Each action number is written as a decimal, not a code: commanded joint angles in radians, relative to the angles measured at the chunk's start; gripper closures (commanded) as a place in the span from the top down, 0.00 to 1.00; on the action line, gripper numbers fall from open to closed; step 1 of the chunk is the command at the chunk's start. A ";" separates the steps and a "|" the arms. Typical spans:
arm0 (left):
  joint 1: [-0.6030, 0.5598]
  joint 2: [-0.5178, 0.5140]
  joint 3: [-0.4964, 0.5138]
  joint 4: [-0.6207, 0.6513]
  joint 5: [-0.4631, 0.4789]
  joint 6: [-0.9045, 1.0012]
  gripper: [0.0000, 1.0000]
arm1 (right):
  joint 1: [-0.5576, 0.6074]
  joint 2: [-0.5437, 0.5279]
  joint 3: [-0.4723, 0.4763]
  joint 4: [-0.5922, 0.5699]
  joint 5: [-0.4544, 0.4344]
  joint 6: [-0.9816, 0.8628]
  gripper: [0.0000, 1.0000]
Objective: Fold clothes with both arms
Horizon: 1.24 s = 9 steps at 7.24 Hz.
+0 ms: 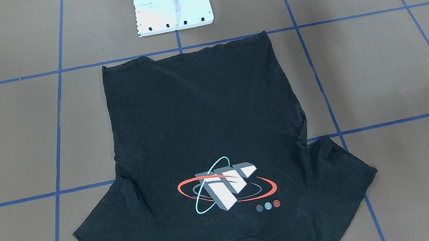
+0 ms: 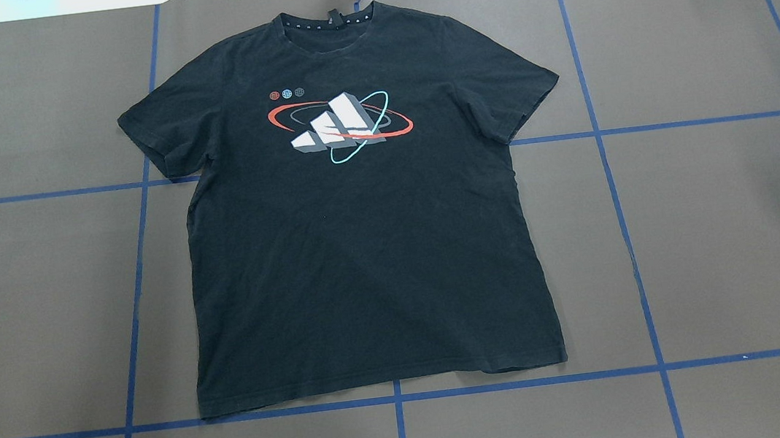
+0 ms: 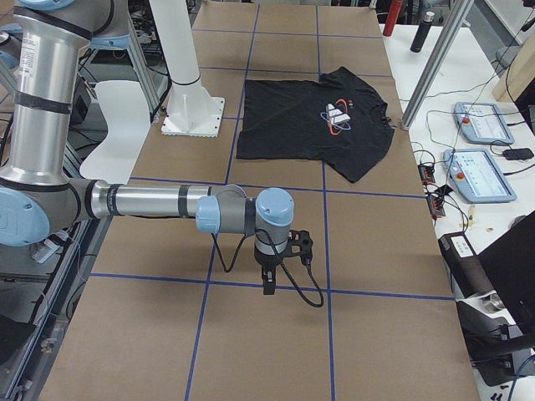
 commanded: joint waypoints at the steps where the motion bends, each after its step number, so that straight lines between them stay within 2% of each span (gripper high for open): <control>1: 0.000 0.000 -0.008 0.003 0.003 -0.002 1.00 | 0.000 0.000 0.000 -0.001 0.000 0.000 1.00; 6: 0.003 -0.015 -0.097 -0.003 -0.003 -0.012 1.00 | -0.002 0.040 0.002 0.030 0.002 0.002 1.00; 9: 0.006 -0.115 -0.087 -0.086 -0.002 -0.006 1.00 | -0.005 0.170 -0.082 0.058 0.003 0.005 1.00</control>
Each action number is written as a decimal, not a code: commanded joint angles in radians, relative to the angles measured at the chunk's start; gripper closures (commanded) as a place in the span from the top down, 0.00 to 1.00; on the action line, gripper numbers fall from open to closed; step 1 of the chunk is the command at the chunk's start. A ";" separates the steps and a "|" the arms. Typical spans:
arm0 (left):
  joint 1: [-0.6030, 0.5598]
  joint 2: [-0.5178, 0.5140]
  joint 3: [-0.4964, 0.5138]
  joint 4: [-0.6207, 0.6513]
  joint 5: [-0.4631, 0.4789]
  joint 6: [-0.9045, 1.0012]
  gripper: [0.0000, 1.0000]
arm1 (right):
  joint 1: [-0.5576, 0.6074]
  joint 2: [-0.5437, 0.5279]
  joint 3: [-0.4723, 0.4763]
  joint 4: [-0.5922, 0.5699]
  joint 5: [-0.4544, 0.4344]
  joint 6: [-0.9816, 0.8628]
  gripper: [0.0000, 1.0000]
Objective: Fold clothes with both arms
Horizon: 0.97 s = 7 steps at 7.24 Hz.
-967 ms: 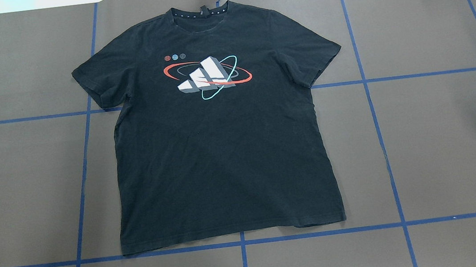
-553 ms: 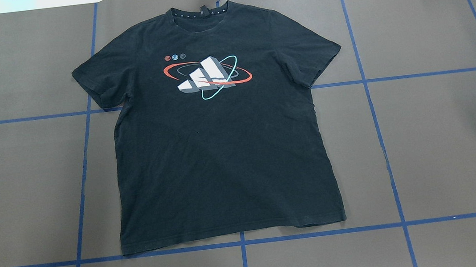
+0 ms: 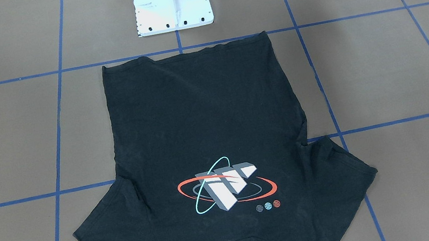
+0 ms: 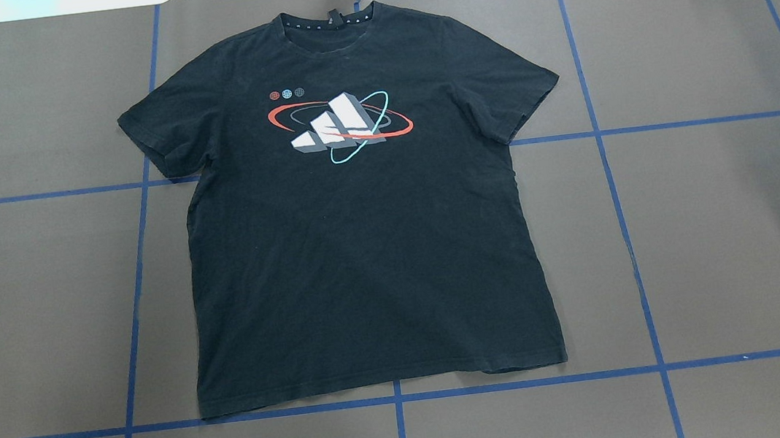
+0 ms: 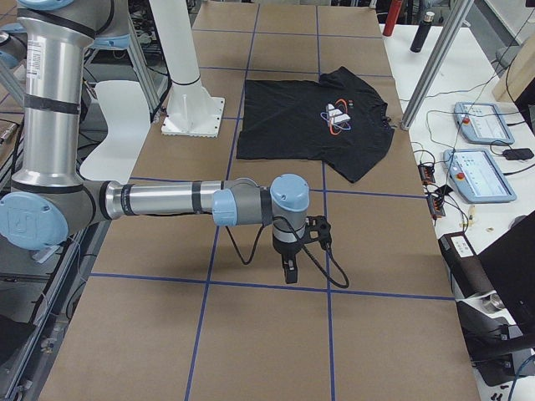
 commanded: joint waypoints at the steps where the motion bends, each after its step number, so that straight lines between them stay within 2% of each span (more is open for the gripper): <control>1: 0.005 -0.060 0.018 -0.171 0.003 -0.002 1.00 | -0.003 0.118 -0.090 0.006 0.023 0.000 1.00; 2: 0.007 -0.060 0.032 -0.286 0.002 -0.005 1.00 | -0.003 0.158 -0.107 0.006 0.077 0.000 1.00; 5: 0.063 -0.238 0.220 -0.312 -0.012 -0.002 1.00 | -0.096 0.311 -0.183 0.008 0.096 0.052 1.00; 7: 0.123 -0.345 0.337 -0.336 -0.075 -0.078 1.00 | -0.160 0.403 -0.230 0.009 0.096 0.162 1.00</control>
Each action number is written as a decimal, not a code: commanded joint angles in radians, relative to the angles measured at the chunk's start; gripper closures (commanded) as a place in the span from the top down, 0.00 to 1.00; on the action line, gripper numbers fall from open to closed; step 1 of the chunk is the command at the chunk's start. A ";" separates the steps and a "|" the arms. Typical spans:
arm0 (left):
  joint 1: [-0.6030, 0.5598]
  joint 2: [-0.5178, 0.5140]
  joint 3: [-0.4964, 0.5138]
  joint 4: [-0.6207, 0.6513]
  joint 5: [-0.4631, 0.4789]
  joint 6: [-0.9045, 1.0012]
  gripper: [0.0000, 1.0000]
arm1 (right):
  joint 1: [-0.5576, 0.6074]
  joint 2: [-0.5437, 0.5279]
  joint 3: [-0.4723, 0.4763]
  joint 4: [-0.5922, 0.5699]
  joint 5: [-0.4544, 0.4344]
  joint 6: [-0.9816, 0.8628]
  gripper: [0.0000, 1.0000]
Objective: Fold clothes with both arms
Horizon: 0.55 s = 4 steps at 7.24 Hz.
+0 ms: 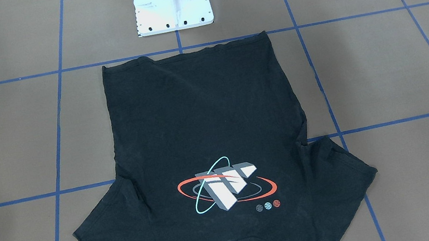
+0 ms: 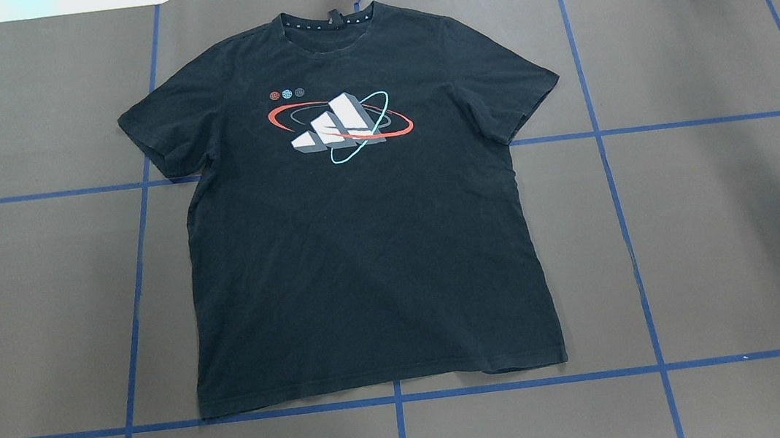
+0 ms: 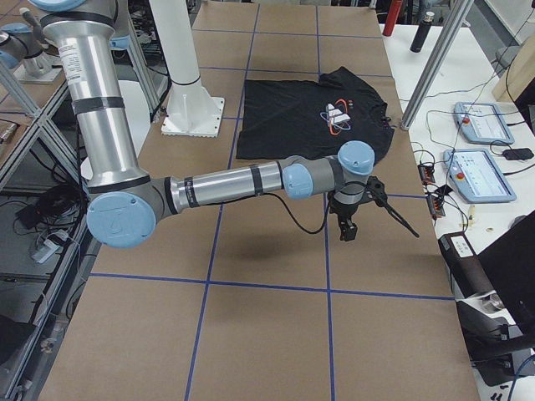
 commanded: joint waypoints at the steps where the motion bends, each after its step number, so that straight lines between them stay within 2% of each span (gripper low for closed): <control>1: 0.091 -0.097 0.114 -0.056 -0.028 -0.121 1.00 | -0.069 0.115 -0.059 0.001 0.001 0.131 0.99; 2: 0.131 -0.143 0.181 -0.108 -0.028 -0.182 1.00 | -0.089 0.175 -0.105 0.011 0.001 0.200 0.99; 3: 0.154 -0.172 0.242 -0.163 -0.028 -0.195 1.00 | -0.117 0.210 -0.175 0.124 0.005 0.302 0.99; 4: 0.162 -0.195 0.280 -0.182 -0.028 -0.195 1.00 | -0.168 0.250 -0.273 0.295 0.001 0.458 0.99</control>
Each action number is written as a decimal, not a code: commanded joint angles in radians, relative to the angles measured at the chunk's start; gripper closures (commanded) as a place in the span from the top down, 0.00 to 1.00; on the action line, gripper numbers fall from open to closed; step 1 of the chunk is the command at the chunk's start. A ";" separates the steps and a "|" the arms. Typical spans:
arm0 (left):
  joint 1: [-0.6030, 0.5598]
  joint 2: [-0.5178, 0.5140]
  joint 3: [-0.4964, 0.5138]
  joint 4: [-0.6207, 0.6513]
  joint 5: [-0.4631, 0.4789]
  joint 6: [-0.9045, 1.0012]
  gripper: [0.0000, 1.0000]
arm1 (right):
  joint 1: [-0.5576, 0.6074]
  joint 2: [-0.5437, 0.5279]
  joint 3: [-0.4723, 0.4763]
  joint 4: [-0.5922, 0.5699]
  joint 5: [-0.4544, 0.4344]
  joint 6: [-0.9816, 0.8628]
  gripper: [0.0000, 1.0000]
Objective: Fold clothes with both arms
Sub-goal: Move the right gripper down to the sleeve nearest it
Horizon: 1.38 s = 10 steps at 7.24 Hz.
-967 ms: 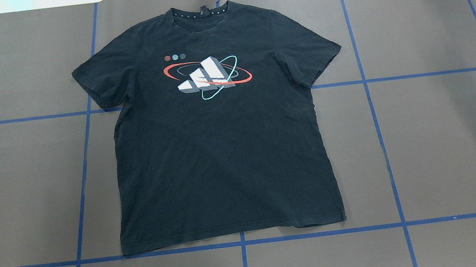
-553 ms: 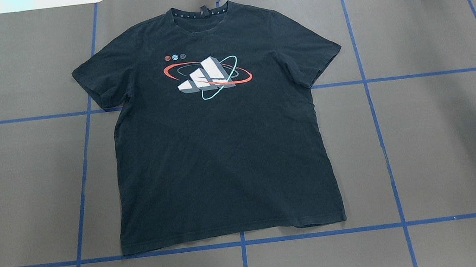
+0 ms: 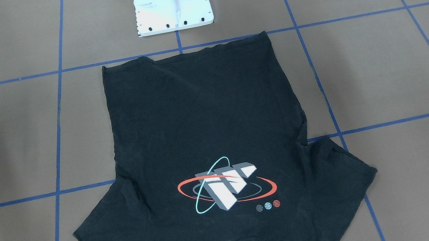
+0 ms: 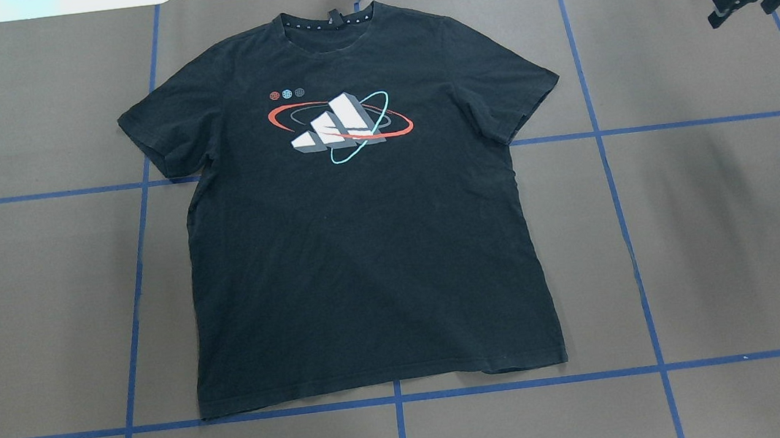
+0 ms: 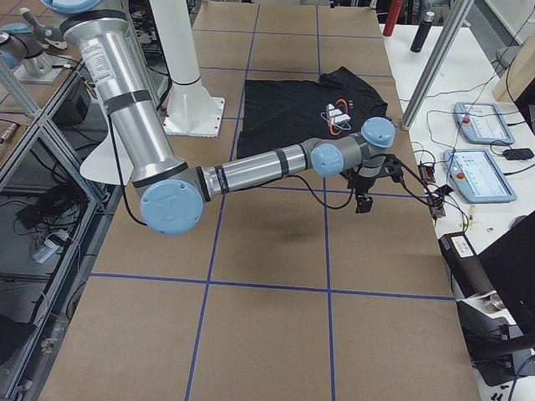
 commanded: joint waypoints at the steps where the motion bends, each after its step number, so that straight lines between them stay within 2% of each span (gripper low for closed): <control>1: 0.033 -0.043 0.063 -0.042 0.000 -0.015 1.00 | -0.113 0.094 -0.191 0.314 -0.022 0.290 0.99; 3: 0.046 -0.043 0.063 -0.044 0.000 -0.014 1.00 | -0.194 0.174 -0.267 0.400 -0.103 0.441 0.98; 6: 0.050 -0.041 0.064 -0.050 0.000 -0.015 1.00 | -0.254 0.192 -0.356 0.591 -0.175 0.590 0.95; 7: 0.050 -0.041 0.066 -0.050 0.000 -0.014 1.00 | -0.285 0.192 -0.367 0.621 -0.221 0.625 0.91; 9: 0.050 -0.041 0.066 -0.050 0.000 -0.014 1.00 | -0.314 0.189 -0.395 0.661 -0.252 0.638 0.73; 10: 0.050 -0.041 0.066 -0.050 0.000 -0.014 1.00 | -0.326 0.189 -0.399 0.665 -0.279 0.638 0.73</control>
